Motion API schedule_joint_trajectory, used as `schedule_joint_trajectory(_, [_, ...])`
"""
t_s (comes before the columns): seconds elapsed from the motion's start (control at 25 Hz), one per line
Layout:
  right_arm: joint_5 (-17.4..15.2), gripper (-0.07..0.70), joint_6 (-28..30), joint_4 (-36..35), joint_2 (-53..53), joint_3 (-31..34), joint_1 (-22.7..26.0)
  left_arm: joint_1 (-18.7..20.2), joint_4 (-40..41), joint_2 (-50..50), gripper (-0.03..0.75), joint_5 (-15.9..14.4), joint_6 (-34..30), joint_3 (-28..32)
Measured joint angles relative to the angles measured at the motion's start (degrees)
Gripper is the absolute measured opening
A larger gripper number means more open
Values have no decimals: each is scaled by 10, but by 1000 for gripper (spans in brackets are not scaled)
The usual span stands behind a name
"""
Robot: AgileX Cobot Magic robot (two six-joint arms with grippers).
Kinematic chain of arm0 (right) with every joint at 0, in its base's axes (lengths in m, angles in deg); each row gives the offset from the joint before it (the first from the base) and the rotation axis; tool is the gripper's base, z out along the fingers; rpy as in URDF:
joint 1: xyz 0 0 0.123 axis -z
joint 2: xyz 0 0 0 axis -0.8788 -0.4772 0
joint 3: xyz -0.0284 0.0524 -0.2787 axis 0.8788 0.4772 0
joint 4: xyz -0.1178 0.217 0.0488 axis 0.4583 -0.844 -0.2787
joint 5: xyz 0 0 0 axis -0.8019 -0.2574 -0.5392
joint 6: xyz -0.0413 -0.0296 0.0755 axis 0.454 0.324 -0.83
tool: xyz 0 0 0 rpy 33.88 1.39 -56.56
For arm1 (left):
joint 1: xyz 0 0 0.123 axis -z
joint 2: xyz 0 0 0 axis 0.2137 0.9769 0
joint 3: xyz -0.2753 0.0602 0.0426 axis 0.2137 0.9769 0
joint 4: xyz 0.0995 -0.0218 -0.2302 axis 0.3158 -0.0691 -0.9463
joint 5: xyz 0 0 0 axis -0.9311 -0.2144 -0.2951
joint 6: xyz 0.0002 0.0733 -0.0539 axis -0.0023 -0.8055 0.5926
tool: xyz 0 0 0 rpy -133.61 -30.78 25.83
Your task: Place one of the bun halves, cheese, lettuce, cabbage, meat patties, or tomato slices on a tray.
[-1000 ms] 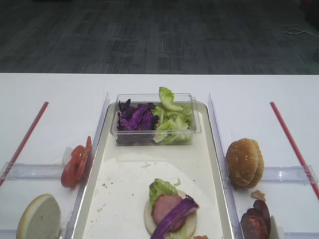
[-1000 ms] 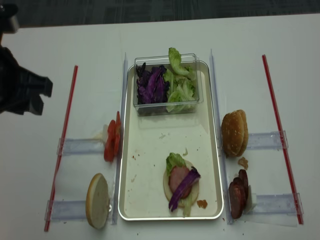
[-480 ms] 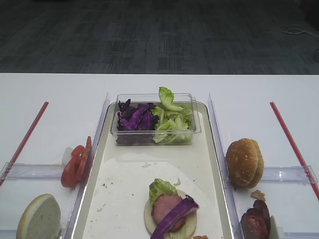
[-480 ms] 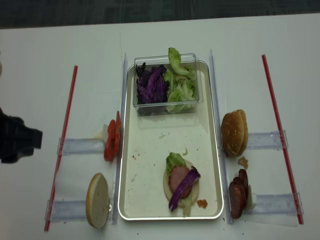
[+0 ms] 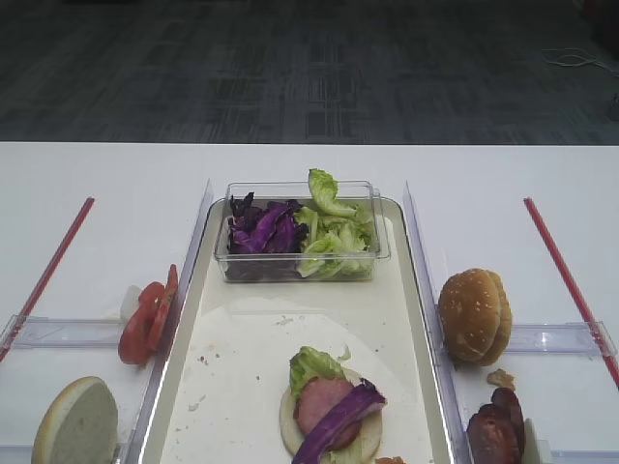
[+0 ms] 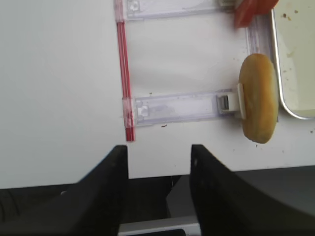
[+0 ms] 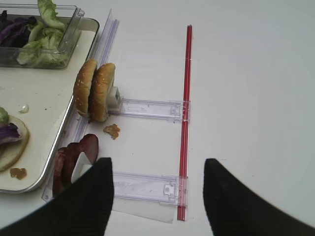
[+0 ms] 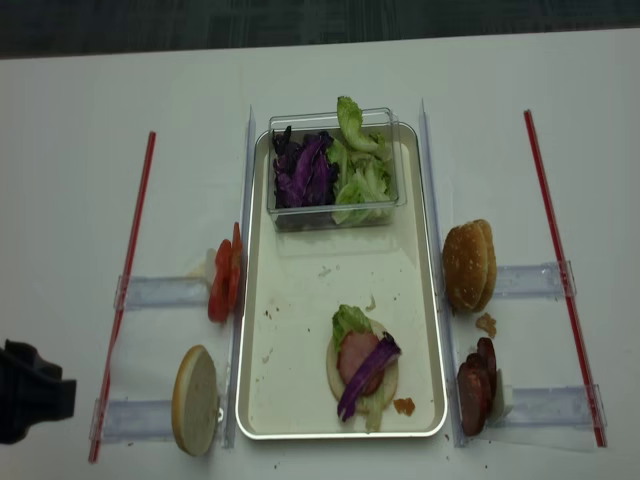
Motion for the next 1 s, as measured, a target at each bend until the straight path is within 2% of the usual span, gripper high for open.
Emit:
schedule_joint_trajectory(0.32, [0, 427, 0, 0, 0, 0, 0, -1, -10, -78, 287, 0, 0, 76])
schedule_joint_trajectory(0.48, [0, 427, -1, 0, 0, 0, 0, -1, -30, -102, 287, 20, 0, 105])
schedule_joint_trajectory(0.68, [0, 427, -1, 0, 0, 0, 0, -1, -31, -122, 287, 44, -1, 119])
schedule_joint_trajectory(1.0, [0, 427, -1, 0, 0, 0, 0, -1, -31, -177, 287, 49, -1, 123])
